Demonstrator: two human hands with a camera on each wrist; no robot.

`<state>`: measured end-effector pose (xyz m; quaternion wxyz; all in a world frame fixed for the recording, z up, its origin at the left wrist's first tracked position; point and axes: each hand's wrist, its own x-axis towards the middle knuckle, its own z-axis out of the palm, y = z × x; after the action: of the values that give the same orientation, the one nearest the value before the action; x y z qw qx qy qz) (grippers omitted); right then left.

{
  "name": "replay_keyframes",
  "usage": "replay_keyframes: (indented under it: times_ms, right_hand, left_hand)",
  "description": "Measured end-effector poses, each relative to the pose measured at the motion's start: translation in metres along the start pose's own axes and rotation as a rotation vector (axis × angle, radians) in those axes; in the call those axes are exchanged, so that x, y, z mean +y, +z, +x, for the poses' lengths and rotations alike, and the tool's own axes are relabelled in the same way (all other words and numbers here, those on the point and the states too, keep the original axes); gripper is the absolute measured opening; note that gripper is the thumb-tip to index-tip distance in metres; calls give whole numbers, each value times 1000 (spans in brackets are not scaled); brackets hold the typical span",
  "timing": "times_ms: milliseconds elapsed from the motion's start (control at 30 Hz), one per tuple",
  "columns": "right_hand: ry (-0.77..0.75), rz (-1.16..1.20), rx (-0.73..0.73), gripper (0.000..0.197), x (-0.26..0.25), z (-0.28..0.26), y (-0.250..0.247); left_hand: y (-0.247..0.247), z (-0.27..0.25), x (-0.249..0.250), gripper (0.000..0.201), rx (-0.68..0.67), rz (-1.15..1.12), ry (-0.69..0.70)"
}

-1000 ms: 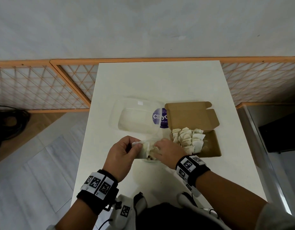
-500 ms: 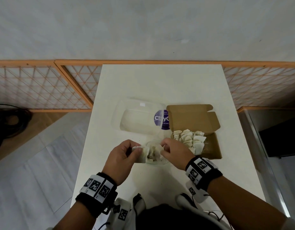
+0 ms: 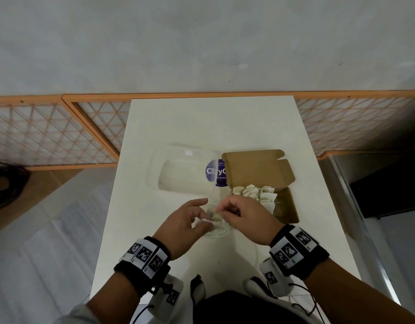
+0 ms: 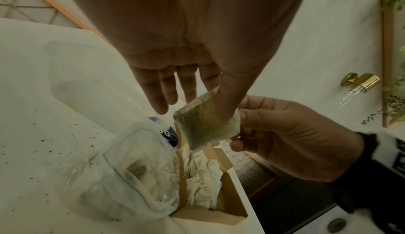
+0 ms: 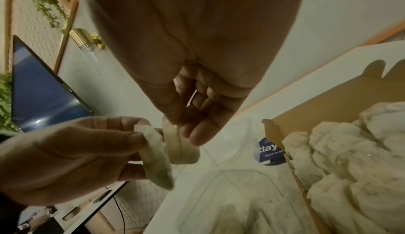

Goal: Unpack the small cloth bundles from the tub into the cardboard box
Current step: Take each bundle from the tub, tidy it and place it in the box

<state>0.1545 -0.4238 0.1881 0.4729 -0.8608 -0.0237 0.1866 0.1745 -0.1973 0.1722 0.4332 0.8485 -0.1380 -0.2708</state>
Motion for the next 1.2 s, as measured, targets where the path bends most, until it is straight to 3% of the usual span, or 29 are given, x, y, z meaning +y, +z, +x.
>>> replay_keyframes:
  times_ms: [167,567,833,900,1067,1200]
  right_hand:
    - [9,110,24,13,-6,-3,-5]
    - [96,305,147,13,-12,-3,-15]
    - [15,329,221,21,-31,-16,-49]
    - [8,298,215,21,-35,-20,-57]
    - [-39,302,157,19,-54,-32,-64]
    - [-160,348,225,28,-78,-48,-72]
  left_hand:
    - [6,6,7,4,-17,-34,24]
    - [-4,-8,29,15,192,-222,23]
    - [-32,-34,71,4,229,-364,252]
    - [-36,-37,83,18,224,-422,297]
    - [-44,-40,106,23,178,-605,297]
    - [-45,-36,110,24,177,-606,284]
